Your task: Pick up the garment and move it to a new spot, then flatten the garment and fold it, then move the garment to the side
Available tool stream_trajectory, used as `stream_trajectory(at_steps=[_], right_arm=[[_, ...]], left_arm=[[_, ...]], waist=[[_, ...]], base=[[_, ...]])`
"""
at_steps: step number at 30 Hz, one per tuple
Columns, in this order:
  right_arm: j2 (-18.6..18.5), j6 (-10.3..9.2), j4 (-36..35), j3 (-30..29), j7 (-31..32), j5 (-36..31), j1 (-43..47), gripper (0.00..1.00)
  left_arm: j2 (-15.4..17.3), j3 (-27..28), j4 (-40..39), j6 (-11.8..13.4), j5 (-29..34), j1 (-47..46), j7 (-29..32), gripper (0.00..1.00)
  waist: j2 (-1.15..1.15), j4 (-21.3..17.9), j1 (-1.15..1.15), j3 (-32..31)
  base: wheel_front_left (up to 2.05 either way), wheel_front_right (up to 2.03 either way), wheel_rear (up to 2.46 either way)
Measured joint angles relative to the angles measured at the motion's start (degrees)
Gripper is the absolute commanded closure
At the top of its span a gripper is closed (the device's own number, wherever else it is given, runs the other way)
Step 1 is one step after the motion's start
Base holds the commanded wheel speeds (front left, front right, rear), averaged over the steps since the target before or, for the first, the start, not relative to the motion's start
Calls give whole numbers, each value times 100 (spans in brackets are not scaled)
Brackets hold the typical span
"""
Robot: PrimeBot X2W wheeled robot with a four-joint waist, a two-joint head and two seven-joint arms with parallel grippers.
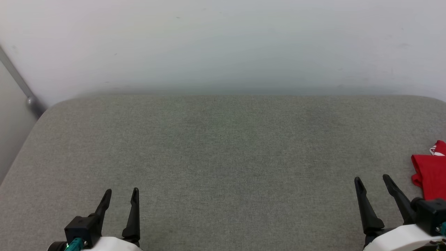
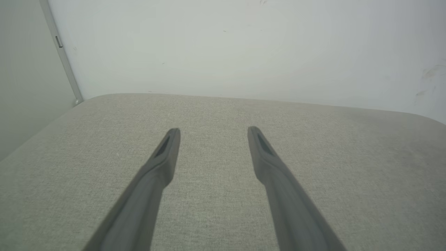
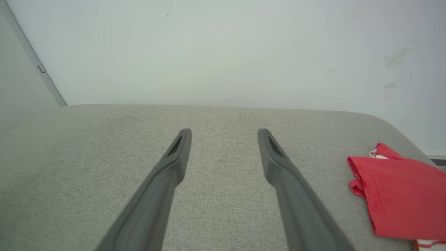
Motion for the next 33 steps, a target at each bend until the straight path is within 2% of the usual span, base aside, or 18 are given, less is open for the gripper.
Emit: stream_trajectory(at_steps=[3,4,8,33], right_arm=[[1,0,27,2,-15,1,0,0],[2,0,57,5,-15,2,2,100],[3,0,238,27,-21,138,38,100],[-57,0,1012,42,-126,2853,-349,100]], left_arm=[[11,-15,26,-11,-2,-43,-3,0],[3,-18,45,-25,-7,-43,-3,100],[-107,-46,191,-44,-122,68,40,100],[-483,519,420,-421,-2207,-215,611,100]], waist=[[0,5,0,-6],[0,7,0,-7],[0,5,0,-4],[0,-21,0,47]], base=[[0,0,0],[0,0,0],[0,0,0],[0,0,0]])
